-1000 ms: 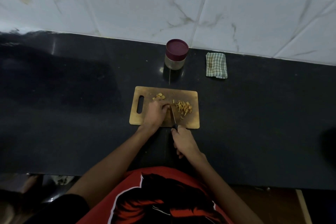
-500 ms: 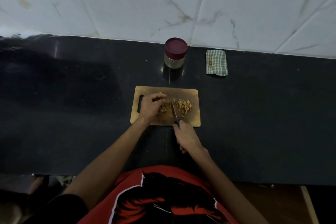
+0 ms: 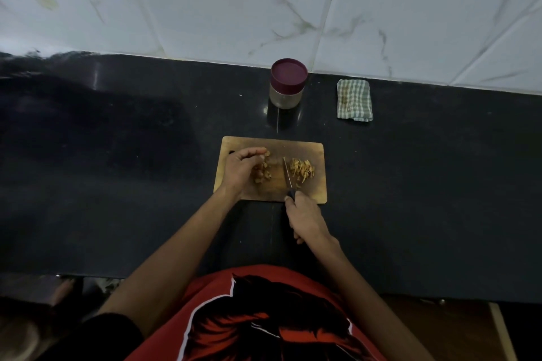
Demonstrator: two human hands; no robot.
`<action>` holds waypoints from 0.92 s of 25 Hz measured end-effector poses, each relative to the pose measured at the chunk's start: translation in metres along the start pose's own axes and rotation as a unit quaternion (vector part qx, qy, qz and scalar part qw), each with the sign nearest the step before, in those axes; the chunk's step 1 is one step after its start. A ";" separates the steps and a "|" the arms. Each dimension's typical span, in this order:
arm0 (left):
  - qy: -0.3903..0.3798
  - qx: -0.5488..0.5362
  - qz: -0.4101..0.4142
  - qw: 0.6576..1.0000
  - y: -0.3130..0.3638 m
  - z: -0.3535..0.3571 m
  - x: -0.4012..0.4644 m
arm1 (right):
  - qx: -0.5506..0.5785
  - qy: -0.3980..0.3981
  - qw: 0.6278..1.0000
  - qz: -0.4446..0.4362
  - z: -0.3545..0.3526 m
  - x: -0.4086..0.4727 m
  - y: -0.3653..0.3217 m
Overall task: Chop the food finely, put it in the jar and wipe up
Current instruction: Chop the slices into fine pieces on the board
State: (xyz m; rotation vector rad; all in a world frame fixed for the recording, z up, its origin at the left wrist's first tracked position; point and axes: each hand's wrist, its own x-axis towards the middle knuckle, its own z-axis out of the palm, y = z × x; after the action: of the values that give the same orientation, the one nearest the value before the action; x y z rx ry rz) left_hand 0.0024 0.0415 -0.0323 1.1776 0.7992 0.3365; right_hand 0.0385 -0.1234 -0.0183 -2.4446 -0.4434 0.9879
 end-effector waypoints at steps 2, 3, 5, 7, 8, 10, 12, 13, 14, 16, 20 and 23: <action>0.021 -0.094 -0.045 0.994 0.006 0.000 -0.002 | 0.003 -0.007 1.000 -0.008 0.002 0.000 0.000; 0.027 -0.132 -0.062 0.989 0.007 -0.002 -0.002 | 0.008 -0.009 1.000 -0.008 0.002 0.000 0.001; 0.032 -0.158 -0.076 0.984 0.008 -0.008 -0.002 | 0.012 -0.009 1.000 -0.006 0.000 -0.001 0.004; 0.036 -0.122 -0.070 0.989 0.004 -0.015 -0.004 | 0.010 -0.006 1.000 -0.008 -0.001 -0.001 0.008; 0.040 -0.086 -0.062 0.994 0.002 -0.018 -0.007 | 0.010 -0.004 1.000 -0.009 -0.001 -0.001 0.009; 0.049 0.047 -0.024 0.997 -0.007 -0.023 -0.013 | 0.013 -0.006 1.000 -0.009 0.000 -0.001 0.009; 0.056 0.206 0.027 0.977 -0.018 -0.025 -0.018 | 0.013 -0.014 1.000 -0.005 0.001 0.000 0.010; 0.051 0.263 0.047 0.962 -0.021 -0.025 -0.019 | 0.011 -0.019 1.000 -0.002 0.001 -0.001 0.010; 0.041 0.306 0.063 0.949 -0.024 -0.024 -0.020 | 0.006 -0.023 1.000 0.001 0.001 -0.001 0.010; 0.026 0.368 0.091 0.925 -0.025 -0.021 -0.021 | -0.003 -0.027 1.000 0.004 0.002 0.000 0.011; 0.032 0.428 0.141 0.892 -0.027 -0.018 -0.023 | -0.007 -0.023 1.000 0.004 0.003 0.001 0.012; 0.016 0.443 0.162 0.882 -0.025 -0.016 -0.026 | -0.009 -0.032 0.999 0.011 0.003 0.002 0.012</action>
State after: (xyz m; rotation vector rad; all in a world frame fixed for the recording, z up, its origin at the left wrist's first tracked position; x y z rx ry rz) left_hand -0.0313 0.0269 -0.0481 2.1899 0.8009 0.2613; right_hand 0.0391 -0.1317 -0.0275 -2.4443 -0.4505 1.0794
